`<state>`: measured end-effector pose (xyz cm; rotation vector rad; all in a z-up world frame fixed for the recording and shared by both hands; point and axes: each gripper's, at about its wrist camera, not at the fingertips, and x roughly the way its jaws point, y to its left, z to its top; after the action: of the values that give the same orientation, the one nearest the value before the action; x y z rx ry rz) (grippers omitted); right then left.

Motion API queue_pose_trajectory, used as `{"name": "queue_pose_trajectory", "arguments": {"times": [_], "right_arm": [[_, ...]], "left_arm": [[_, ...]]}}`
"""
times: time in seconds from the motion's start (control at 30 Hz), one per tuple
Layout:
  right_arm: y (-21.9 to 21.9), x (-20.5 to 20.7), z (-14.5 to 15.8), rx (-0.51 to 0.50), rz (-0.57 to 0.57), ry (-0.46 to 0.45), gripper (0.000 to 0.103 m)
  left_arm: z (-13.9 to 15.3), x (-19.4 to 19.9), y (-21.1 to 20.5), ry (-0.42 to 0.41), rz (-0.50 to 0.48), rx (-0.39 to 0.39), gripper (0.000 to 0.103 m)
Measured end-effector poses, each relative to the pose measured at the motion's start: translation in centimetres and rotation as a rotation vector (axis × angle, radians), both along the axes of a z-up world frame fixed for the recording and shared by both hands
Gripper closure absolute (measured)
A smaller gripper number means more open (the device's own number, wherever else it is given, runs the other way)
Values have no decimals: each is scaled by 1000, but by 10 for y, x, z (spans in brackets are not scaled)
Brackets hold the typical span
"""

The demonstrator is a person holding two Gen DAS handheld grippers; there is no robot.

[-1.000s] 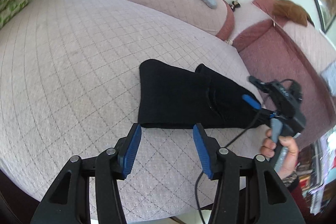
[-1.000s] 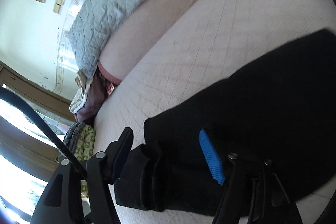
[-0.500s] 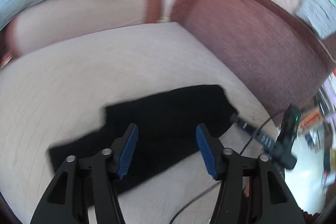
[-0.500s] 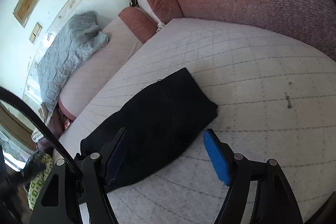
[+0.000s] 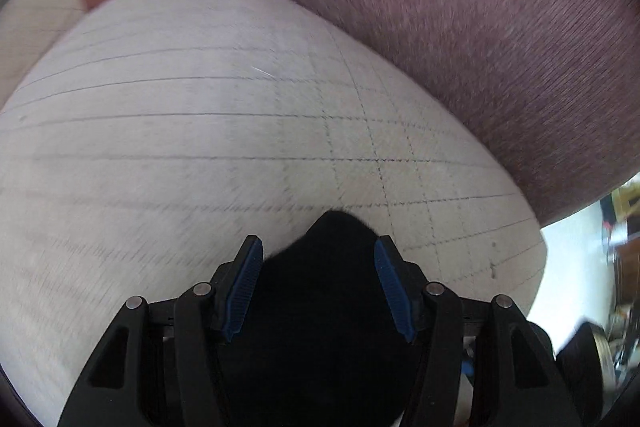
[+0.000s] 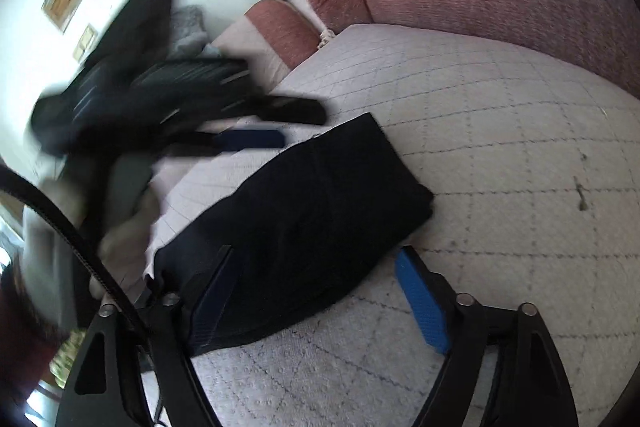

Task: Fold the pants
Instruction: 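Grasp the folded pants with the left gripper while the right gripper holds the other end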

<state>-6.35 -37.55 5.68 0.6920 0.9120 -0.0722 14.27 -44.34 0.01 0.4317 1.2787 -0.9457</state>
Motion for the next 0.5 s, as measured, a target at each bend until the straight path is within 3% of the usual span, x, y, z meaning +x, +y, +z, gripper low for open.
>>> {"name": "queue_pose_trajectory", "arguments": {"times": [0.17, 0.2, 0.23, 0.27, 0.33, 0.37, 0.4, 0.5], "right_arm": [[4, 6, -3, 8, 19, -9, 10], [2, 6, -4, 25, 15, -14, 10], [1, 6, -4, 31, 10, -17, 11], [0, 6, -4, 28, 1, -14, 17], [-5, 4, -7, 48, -31, -2, 45], [-12, 1, -10, 86, -52, -1, 70], [-19, -2, -13, 138, -73, -2, 80], [-35, -7, -16, 285, -106, -36, 85]], "left_arm": [[-17, -12, -21, 17, -88, 66, 46], [-16, -17, -23, -9, -103, 74, 62], [-14, -20, -23, -21, -113, 79, 87], [-12, -22, -22, -24, -114, 75, 93], [0, -26, -13, -37, -99, 40, 95], [6, -27, -8, -40, -91, 23, 95], [17, -28, 1, -43, -73, -10, 96], [49, -39, 24, -63, -40, -86, 96]]}}
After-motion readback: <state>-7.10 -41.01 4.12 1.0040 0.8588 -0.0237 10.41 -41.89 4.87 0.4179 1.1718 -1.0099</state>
